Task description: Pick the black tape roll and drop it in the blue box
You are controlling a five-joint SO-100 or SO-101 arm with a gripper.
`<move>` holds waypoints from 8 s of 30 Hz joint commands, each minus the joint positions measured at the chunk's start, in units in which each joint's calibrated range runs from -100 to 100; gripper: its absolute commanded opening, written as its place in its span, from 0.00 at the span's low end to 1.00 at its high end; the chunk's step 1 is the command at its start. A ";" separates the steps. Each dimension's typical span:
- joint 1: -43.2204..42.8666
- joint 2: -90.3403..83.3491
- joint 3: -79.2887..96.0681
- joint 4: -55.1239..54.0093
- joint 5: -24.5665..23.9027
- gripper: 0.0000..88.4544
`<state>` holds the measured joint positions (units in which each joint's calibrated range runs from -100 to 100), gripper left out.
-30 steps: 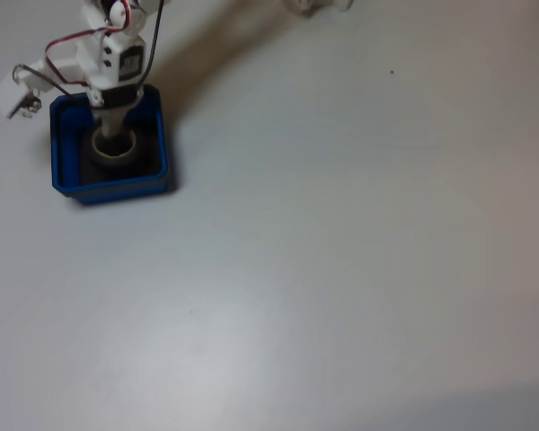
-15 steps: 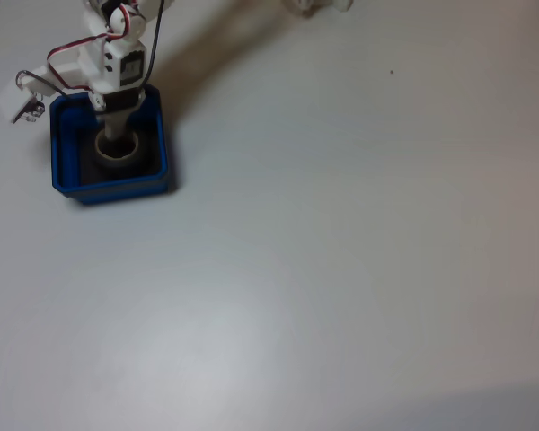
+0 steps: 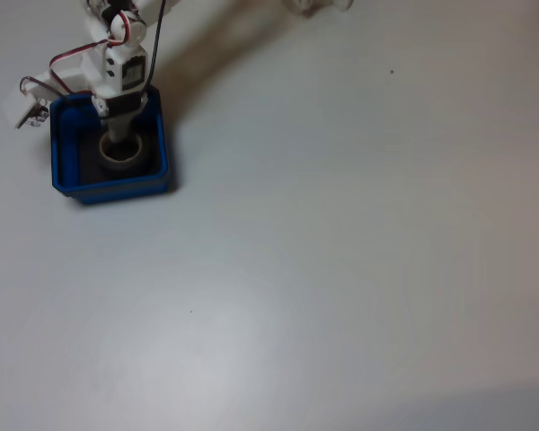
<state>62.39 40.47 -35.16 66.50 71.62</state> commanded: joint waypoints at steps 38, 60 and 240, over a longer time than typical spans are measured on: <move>-1.18 -5.86 -4.56 -0.83 0.35 0.02; -19.65 -31.03 -4.38 -0.91 0.26 0.01; -59.41 -139.47 134.98 -49.34 16.47 0.01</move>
<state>2.82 -95.77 99.01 18.31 87.81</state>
